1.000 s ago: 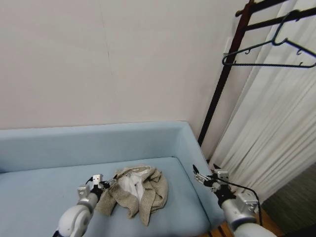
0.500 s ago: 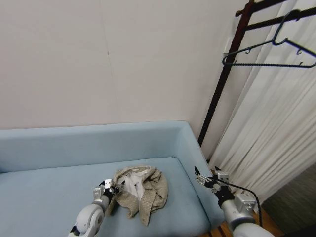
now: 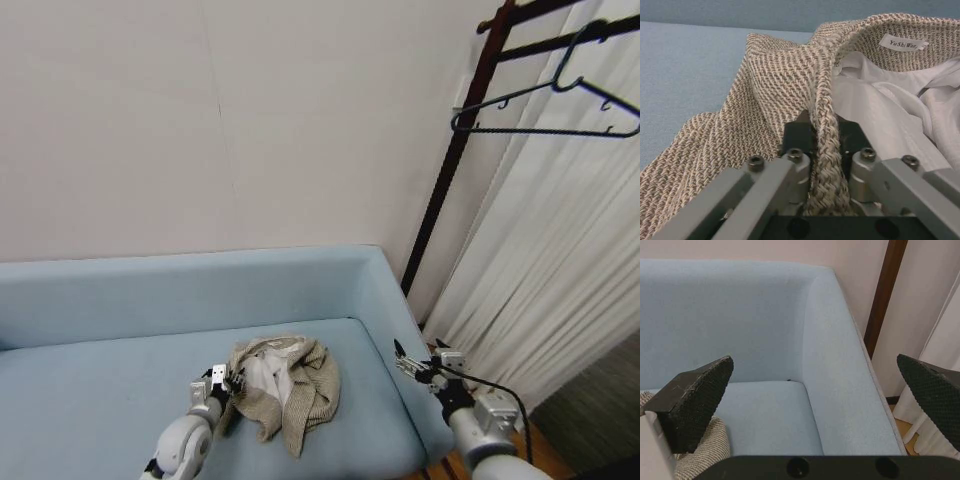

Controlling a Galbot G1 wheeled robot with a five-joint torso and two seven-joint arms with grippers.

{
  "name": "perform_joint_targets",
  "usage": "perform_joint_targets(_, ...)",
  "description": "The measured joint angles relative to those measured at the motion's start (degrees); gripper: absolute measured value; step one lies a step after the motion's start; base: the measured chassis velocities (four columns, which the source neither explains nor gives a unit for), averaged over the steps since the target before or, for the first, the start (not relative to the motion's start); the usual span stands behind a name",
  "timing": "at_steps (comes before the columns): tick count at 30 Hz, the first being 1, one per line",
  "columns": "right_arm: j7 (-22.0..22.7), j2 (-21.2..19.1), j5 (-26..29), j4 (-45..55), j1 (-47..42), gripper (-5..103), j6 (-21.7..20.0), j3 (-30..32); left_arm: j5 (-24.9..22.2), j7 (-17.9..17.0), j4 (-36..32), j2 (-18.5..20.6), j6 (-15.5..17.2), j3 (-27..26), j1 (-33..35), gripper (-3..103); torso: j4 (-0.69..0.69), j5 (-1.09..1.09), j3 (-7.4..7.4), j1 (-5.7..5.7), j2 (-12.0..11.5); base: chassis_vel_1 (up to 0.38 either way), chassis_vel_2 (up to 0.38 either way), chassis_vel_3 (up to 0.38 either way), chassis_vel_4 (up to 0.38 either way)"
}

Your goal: Pick up the clothes from the sofa and hang them on the clothes hanger.

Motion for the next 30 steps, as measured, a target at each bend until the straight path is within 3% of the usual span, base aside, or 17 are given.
perform_joint_targets(2, 0.0, -0.2, 0.0, -0.2, 0.3, 100, 0.0, 0.0, 0.0, 0.0, -0.3, 0.0, -0.1, -0.3, 0.2, 4, 0.00, 0.00, 0.00, 0.00, 0.0, 0.000, 0.000, 0.000, 0.000)
perform_joint_targets(4, 0.1, -0.2, 0.1, -0.3, 0.6, 100, 0.1, 0.0, 0.0, 0.0, -0.6, 0.1, -0.1, -0.6, 0.3, 2, 0.00, 0.00, 0.00, 0.00, 0.0, 0.000, 0.000, 0.000, 0.000)
perform_joint_targets(14, 3.2, -2.9, 5.3, -2.6, 5.6, 100, -0.5, -2.3, 0.4, 1.6, -5.4, 2.2, -0.4, -3.6, 2.1, 2, -0.01, 0.01, 0.00, 0.00, 0.0, 0.000, 0.000, 0.000, 0.000)
perform_joint_targets(18, 10.3, -6.1, 14.2, -6.4, 14.0, 100, -3.1, -9.0, 0.8, 2.2, -8.5, 4.3, -0.4, -4.0, 2.6, 2, 0.00, 0.00, 0.01, 0.00, 0.0, 0.000, 0.000, 0.000, 0.000)
perform_joint_targets(19, 10.3, -6.1, 14.2, -6.4, 14.0, 100, -3.1, -9.0, 0.8, 2.2, -8.5, 4.3, -0.4, -4.0, 2.6, 2, 0.00, 0.00, 0.01, 0.00, 0.0, 0.000, 0.000, 0.000, 0.000)
perform_joint_targets(24, 15.1, -8.6, 26.5, -13.2, 26.3, 100, -6.1, -16.9, 0.8, 3.1, -12.3, 8.3, -0.4, -4.2, 3.1, 2, 0.00, 0.00, 0.01, 0.01, 0.0, 0.000, 0.000, 0.000, 0.000)
perform_joint_targets(25, 15.1, -8.6, 26.5, -13.2, 26.3, 100, -6.1, -16.9, 0.8, 3.1, -12.3, 8.3, -0.4, -4.2, 3.1, 2, 0.00, 0.00, 0.01, 0.01, 0.0, 0.000, 0.000, 0.000, 0.000)
perform_joint_targets(28, 19.6, -9.1, 34.6, -18.0, 34.5, 100, -6.8, -23.9, -0.1, 3.4, -13.8, 10.9, -0.4, -4.2, 2.5, 2, -0.01, -0.01, 0.01, 0.01, 0.0, 0.000, 0.000, 0.000, 0.000)
perform_joint_targets(30, 21.0, -8.7, 36.0, -19.1, 36.2, 100, -6.9, -25.7, -0.5, 3.4, -14.0, 11.4, -0.4, -4.2, 2.3, 2, 0.00, -0.01, 0.01, 0.01, 0.0, 0.000, 0.000, 0.000, 0.000)
